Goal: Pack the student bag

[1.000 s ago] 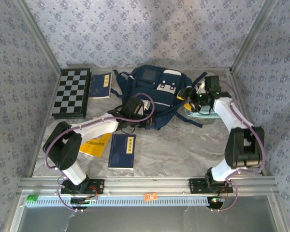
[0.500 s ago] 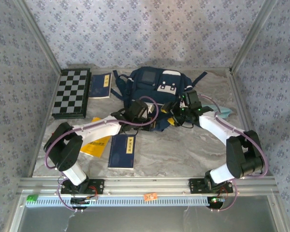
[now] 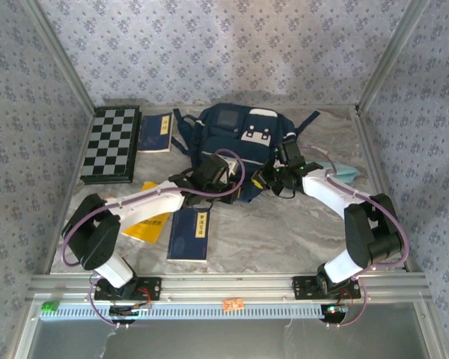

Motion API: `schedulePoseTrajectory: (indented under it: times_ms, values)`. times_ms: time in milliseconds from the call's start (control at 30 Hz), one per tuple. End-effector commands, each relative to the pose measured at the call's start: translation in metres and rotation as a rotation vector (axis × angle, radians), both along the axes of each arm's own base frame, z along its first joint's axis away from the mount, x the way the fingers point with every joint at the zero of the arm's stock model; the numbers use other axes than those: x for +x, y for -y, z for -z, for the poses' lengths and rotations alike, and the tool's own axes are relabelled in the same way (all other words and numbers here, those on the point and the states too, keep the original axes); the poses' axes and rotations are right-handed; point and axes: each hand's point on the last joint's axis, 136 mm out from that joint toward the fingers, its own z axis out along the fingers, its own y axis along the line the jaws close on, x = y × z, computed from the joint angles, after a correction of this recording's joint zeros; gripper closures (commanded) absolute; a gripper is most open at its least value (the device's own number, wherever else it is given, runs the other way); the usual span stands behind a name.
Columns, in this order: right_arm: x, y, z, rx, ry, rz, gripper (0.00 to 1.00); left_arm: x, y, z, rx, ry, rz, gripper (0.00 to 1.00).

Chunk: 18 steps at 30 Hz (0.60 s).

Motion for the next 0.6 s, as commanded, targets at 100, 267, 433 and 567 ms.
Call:
schedulePoseTrajectory:
  times_ms: [100,267,433,567]
  values:
    - [0.007,0.043,-0.015,-0.085,0.053,-0.026,1.0,0.0,-0.048,-0.012,0.042,0.033,0.007,1.0]
    - [0.008,0.05,-0.02,-0.072,0.045,-0.061,1.0,0.024,-0.09,0.004,0.066,-0.011,-0.094,1.0]
    - [0.004,0.045,-0.029,-0.092,0.055,-0.093,0.79,0.026,-0.077,-0.009,-0.035,-0.001,-0.084,1.0]
    - [-0.021,0.05,-0.029,-0.102,-0.003,-0.03,0.47,0.026,-0.069,-0.015,-0.074,0.008,-0.093,1.0]
